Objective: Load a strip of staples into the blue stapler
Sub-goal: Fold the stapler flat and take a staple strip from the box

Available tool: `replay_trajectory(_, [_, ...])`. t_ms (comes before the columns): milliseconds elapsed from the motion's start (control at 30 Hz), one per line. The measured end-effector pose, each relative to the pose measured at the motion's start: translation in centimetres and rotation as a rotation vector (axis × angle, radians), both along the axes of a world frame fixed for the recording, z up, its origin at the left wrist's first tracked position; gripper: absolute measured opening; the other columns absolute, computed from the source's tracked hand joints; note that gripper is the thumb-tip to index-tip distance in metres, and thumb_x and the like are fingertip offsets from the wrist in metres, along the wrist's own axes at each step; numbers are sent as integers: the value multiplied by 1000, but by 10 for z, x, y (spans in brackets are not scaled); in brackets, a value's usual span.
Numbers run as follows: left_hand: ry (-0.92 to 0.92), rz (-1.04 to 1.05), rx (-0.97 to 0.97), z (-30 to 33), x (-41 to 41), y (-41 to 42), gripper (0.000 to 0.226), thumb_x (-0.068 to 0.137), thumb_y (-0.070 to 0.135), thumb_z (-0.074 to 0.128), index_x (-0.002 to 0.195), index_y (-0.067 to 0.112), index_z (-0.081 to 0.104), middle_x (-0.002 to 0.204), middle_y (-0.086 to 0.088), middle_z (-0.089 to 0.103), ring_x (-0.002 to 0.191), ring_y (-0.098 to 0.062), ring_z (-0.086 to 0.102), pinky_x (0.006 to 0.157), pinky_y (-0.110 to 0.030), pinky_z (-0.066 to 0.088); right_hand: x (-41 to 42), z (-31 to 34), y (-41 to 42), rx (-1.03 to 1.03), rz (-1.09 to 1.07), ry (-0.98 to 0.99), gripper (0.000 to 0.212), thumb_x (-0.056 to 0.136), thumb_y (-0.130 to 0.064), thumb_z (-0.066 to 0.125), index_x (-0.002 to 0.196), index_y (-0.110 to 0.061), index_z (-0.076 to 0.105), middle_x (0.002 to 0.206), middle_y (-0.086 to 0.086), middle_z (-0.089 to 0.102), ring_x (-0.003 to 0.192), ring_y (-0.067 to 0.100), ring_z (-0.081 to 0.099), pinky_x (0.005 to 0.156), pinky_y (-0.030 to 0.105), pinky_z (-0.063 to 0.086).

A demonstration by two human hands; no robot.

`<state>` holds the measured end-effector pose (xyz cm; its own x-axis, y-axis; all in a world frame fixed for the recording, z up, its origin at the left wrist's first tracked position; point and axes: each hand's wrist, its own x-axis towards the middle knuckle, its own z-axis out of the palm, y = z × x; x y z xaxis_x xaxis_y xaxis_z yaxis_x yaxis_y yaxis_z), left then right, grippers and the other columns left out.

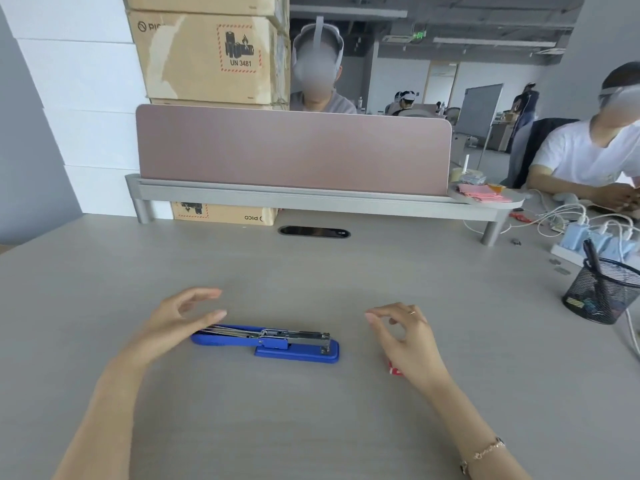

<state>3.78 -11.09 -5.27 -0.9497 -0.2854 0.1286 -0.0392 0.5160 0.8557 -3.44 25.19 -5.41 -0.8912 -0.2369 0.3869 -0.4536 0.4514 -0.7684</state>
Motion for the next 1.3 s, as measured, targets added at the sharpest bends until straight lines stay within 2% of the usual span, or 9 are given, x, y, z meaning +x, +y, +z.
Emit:
replay_trajectory(100, [142, -60, -87, 13, -18, 58, 29, 69, 48, 78, 96, 44, 66, 106, 24, 67, 106, 3, 54, 92, -23, 39, -9, 0, 37, 4, -28, -66, 10, 87, -29, 60, 87, -32, 69, 99, -15, 66, 98, 7, 49, 72, 4, 37])
replay_trajectory(167, [162, -210, -178, 19, -30, 109, 23, 74, 42, 75, 95, 42, 66, 103, 27, 65, 104, 6, 54, 89, -18, 39, -11, -3, 59, 78, -14, -103, 9, 86, -30, 61, 90, -34, 68, 102, -16, 64, 101, 0, 46, 73, 4, 36])
replay_trajectory(267, [116, -436, -349, 17, -45, 175, 32, 74, 46, 74, 103, 36, 65, 97, 23, 64, 106, 5, 49, 91, -17, 38, -9, -10, 80, 164, 17, -177, 15, 81, -35, 67, 96, -37, 65, 106, -18, 60, 105, -4, 45, 78, 13, 35])
replay_trajectory(367, [119, -541, -552, 8, -57, 210, 50, 68, 60, 71, 109, 33, 63, 100, 21, 60, 103, 0, 46, 90, -21, 41, -6, -16, 90, 224, 44, -190, 31, 72, -40, 74, 101, -39, 63, 106, -16, 58, 109, -2, 45, 86, 16, 39])
replay_trajectory(500, [165, -518, -611, -8, -63, 220, 58, 61, 70, 68, 104, 32, 64, 91, 22, 57, 92, 0, 44, 78, -21, 40, -5, -19, 92, 253, 42, -141, 44, 61, -49, 79, 100, -43, 61, 102, -18, 54, 105, -4, 44, 81, 7, 35])
replay_trajectory(700, [258, -503, -690, -12, -69, 232, 52, 70, 68, 63, 104, 30, 66, 99, 14, 67, 96, -7, 49, 81, -21, 35, -11, -25, 92, 271, 20, -102, 42, 57, -52, 80, 94, -38, 66, 93, -11, 58, 93, 1, 50, 72, 6, 38])
replay_trajectory(867, [213, -527, -640, -12, -63, 234, 46, 75, 61, 65, 109, 31, 66, 101, 11, 68, 98, -10, 48, 85, -22, 34, -12, -26, 92, 251, 27, -125, 39, 60, -44, 82, 95, -36, 67, 91, -8, 59, 91, 1, 49, 69, 5, 38])
replay_trajectory(1300, [199, -499, -701, -7, -56, 220, 43, 79, 55, 65, 112, 29, 66, 105, 11, 69, 104, -10, 48, 91, -27, 35, -12, -20, 97, 275, 24, -124, 33, 63, -44, 80, 93, -41, 66, 89, -9, 59, 91, -1, 45, 74, 5, 37])
